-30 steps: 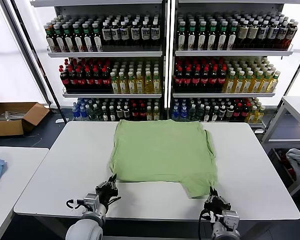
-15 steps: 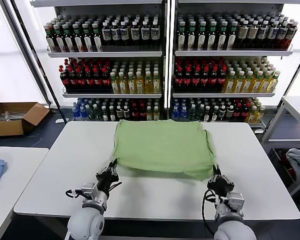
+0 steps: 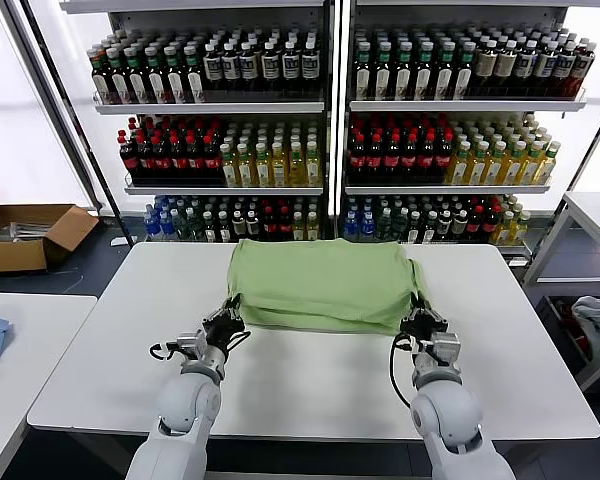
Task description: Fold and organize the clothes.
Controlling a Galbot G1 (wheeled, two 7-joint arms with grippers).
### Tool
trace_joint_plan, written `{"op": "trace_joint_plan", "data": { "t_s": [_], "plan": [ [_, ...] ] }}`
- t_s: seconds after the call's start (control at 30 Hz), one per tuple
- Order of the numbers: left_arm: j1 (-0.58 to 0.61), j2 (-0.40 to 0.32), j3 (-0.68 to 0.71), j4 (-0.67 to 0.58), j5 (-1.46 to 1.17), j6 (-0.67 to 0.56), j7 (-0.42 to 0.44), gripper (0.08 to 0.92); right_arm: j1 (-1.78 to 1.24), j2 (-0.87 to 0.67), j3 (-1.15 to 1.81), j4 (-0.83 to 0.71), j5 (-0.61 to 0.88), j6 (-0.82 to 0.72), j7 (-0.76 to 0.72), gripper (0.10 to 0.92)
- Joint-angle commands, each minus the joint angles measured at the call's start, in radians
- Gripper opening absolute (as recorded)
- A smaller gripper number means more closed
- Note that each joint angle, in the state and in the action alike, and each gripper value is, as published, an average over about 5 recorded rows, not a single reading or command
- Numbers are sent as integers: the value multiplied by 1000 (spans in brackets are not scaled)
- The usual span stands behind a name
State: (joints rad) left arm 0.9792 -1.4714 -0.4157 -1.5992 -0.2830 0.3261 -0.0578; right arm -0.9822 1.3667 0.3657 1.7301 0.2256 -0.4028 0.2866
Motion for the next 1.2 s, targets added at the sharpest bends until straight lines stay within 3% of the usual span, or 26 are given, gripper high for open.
{"op": "trace_joint_plan", "data": {
  "t_s": [0.03,0.17,0.37,0.6,0.93,1.03,1.2],
  "plan": [
    [-156,-1,6,186,-16,-3,-3,84,154,3,-23,-198,-6,5,-16,105],
    [-184,-4,5,232,-14,5,-8,84,174,11,-40,-255,-7,-6,-22,112],
    [-198,-15,-2,239,-11,24,-29,140,212,69,-28,-316,65,2,-4,249],
    [-140,-10,-1,137,4,71,-75,338,184,122,-16,-225,252,27,85,457],
    [-18,-4,16,3,45,110,-81,633,19,57,19,-24,142,-6,139,743],
    [5,-1,22,-15,55,113,-78,719,-52,14,46,21,119,-29,135,803],
    [10,3,26,-19,61,118,-75,811,-122,-43,85,76,113,-69,134,822]
  ]
}}
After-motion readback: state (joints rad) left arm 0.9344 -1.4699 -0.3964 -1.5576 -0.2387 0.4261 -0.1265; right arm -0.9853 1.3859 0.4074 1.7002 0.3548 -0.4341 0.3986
